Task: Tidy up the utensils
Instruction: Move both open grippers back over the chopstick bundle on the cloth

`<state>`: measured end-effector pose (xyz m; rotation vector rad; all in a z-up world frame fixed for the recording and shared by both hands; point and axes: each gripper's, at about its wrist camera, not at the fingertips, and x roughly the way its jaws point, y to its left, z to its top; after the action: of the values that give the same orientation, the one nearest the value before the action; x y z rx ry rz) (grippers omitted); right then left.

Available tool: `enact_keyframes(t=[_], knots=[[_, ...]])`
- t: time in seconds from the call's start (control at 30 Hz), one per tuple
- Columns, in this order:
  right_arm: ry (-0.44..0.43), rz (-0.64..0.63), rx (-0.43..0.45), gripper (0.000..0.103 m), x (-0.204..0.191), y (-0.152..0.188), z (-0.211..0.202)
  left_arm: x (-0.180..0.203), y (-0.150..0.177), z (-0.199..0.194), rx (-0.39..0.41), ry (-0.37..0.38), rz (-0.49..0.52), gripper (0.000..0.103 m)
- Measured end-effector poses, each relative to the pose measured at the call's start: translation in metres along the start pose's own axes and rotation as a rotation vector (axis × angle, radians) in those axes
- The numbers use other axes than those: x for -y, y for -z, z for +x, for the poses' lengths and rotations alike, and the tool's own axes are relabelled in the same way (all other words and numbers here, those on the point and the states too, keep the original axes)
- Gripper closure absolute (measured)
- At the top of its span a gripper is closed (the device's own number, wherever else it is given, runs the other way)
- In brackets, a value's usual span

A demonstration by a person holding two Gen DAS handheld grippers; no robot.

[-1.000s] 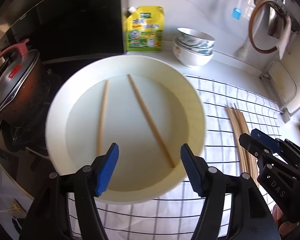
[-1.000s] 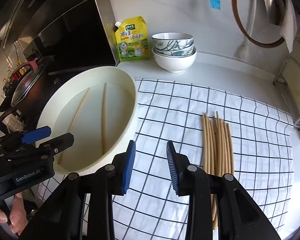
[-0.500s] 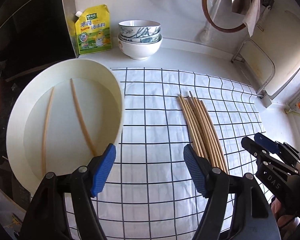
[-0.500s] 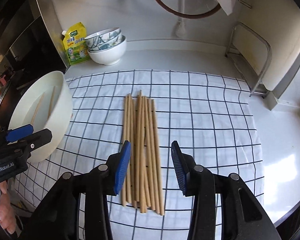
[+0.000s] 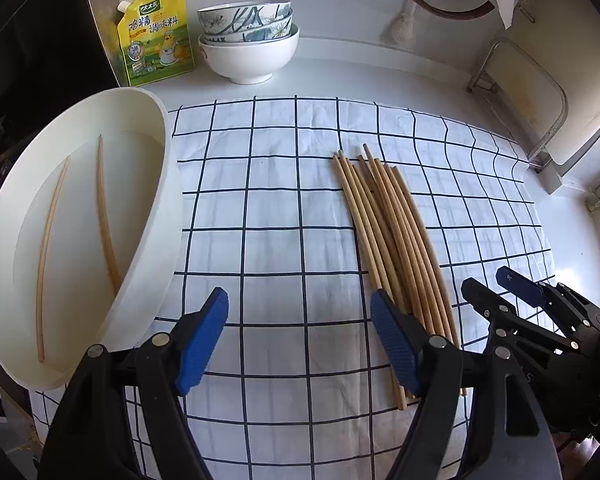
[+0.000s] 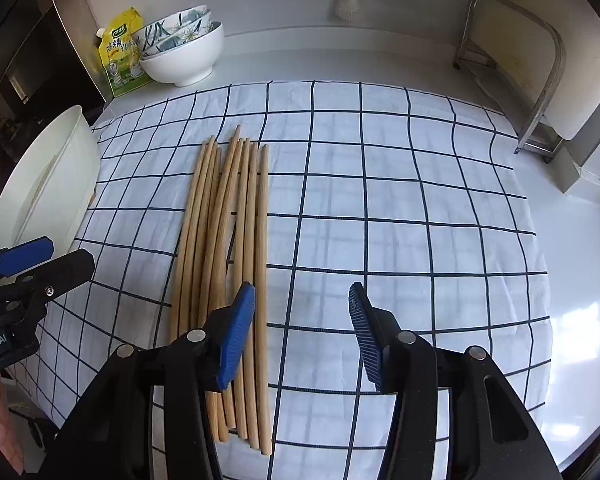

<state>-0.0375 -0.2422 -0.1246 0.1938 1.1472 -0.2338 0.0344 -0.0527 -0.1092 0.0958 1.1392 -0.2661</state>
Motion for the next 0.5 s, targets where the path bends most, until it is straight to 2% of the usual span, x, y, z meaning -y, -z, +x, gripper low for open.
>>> enact_keyframes(t=[0.5], knots=[[0.012,-0.062,-0.016,0.056,-0.003,0.001,0.019,0.004,0.003,0.020,-0.034,-0.012,-0.035,0.030]])
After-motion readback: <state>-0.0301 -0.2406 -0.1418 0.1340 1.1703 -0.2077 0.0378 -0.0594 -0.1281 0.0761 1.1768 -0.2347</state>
